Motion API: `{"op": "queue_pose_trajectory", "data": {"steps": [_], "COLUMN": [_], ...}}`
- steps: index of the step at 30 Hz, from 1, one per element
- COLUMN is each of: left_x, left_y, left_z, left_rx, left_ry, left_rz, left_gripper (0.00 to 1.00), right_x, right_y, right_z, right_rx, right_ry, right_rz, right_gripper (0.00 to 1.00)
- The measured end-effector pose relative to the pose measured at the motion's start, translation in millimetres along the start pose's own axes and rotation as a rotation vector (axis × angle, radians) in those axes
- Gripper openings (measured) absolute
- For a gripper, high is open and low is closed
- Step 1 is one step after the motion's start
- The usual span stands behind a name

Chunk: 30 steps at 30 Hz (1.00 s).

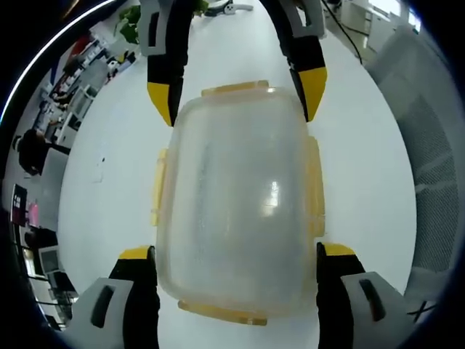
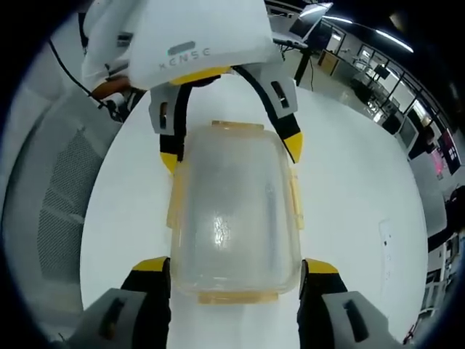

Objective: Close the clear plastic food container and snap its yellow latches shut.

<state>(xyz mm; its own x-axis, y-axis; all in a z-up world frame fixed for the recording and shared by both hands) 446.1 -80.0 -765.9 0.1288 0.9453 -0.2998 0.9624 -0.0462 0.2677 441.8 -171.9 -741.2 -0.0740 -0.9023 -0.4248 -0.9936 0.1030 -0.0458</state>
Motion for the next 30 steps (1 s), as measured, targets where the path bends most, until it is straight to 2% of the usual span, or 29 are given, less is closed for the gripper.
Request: {"op": "queue_pose_trajectory", "data": {"steps": [2,6,13,21,26,30], "left_x": [-0.6,-1.6,-1.1,6.5,8.3,8.5], "left_y": [0.5,1.3,7.0,6.7,5.0,2.5], "left_z": [-0.7,-2.9,-11.5,-21.0,-26.0,-29.0], "left_rx": [-0.008,-0.013,-0.048,-0.08,-0.093,-0.101], "left_ry": [-0.009,-0.025,-0.049,-0.066,-0.084,-0.096], "left_rz": [-0.009,-0.042,-0.084,-0.141,-0.191,-0.218], "left_gripper": [0.92,0.93,0.95,0.96,0.96,0.96], "right_x": [-1.9,-4.5,-7.1,-11.3,-10.2,-10.8], "right_y": [-0.8,-6.1,-5.0,-1.1,1.9,2.7], "right_z": [-2.5,-8.0,-13.5,-19.0,-23.2,-28.1], "right_rx": [0.003,0.036,0.049,0.067,0.097,0.119], "right_ry": [-0.018,-0.027,-0.057,-0.137,-0.142,-0.164], "right_rz": [0.035,0.041,0.087,0.187,0.174,0.195], "right_gripper": [0.7,0.74,0.77,0.8,0.77,0.78]}}
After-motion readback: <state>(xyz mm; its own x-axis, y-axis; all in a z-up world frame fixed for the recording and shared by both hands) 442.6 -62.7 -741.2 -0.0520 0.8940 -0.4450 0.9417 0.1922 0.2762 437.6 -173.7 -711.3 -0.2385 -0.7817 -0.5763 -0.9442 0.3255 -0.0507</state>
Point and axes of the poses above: the point that each gripper's makers call its tool centre point, and the gripper's own axes: z roughly forward along the fingers, y roughly to its left, x roughly out of its underside, the point moved 1 cm from there along -z, roughly backward along the fingers, and after that the axes turned 6 degrees about z, right-handed, at the moved point
